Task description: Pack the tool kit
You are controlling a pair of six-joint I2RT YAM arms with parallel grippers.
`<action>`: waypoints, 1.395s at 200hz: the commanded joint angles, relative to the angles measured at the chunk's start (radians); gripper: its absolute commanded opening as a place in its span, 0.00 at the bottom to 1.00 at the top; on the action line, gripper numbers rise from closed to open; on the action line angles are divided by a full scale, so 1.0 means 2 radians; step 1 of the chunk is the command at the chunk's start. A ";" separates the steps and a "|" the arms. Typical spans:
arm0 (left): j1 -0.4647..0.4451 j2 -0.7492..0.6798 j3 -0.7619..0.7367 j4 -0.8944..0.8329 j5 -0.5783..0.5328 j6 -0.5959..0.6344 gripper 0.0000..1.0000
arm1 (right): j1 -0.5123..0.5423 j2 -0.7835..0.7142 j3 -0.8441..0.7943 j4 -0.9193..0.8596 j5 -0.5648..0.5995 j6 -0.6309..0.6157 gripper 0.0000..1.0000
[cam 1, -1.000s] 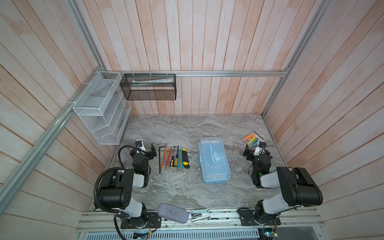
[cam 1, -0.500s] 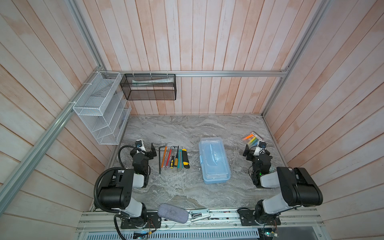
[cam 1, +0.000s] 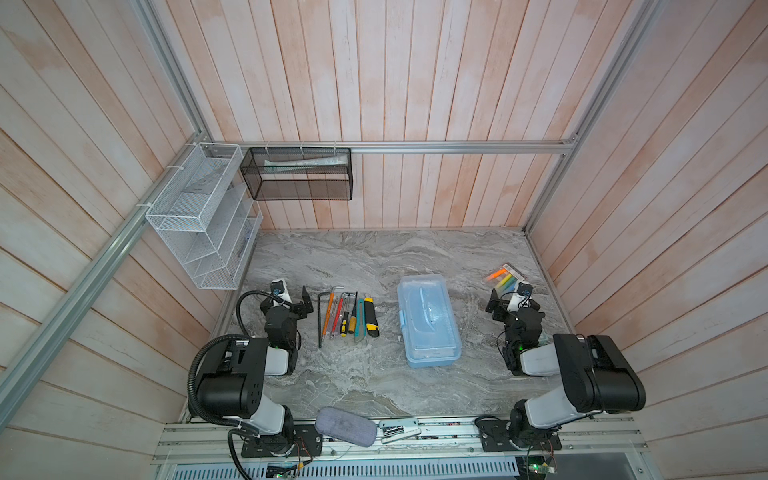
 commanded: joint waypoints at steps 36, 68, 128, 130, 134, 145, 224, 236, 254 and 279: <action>-0.014 -0.016 0.003 -0.009 -0.036 0.002 1.00 | -0.002 -0.007 0.009 0.006 -0.008 -0.005 0.98; -0.031 -0.084 0.042 -0.129 -0.064 0.011 1.00 | 0.016 -0.059 0.048 -0.097 0.035 -0.015 0.98; -0.030 -0.177 0.133 -0.370 -0.065 -0.118 1.00 | 0.094 -0.054 0.204 -0.360 0.185 0.064 0.98; -0.030 -0.177 0.139 -0.381 -0.061 -0.121 1.00 | 0.098 -0.056 0.210 -0.372 0.185 0.063 0.98; -0.030 -0.179 0.149 -0.405 -0.054 -0.128 1.00 | 0.103 -0.059 0.216 -0.385 0.190 0.067 0.98; -0.030 -0.183 0.169 -0.450 -0.027 -0.148 1.00 | 0.115 -0.069 0.224 -0.405 0.203 0.088 0.98; -0.086 -0.208 0.185 -0.551 0.216 -0.238 1.00 | 0.213 -0.174 0.344 -0.666 -0.020 0.169 0.84; -0.105 -0.210 0.185 -0.563 0.221 -0.245 0.99 | 0.229 -0.175 0.366 -0.702 -0.045 0.172 0.83; -0.127 -0.214 0.184 -0.567 0.228 -0.258 0.96 | 0.254 -0.166 0.395 -0.745 -0.082 0.169 0.81; -0.137 -0.220 0.186 -0.567 0.242 -0.267 0.95 | 0.260 -0.160 0.401 -0.750 -0.172 0.184 0.81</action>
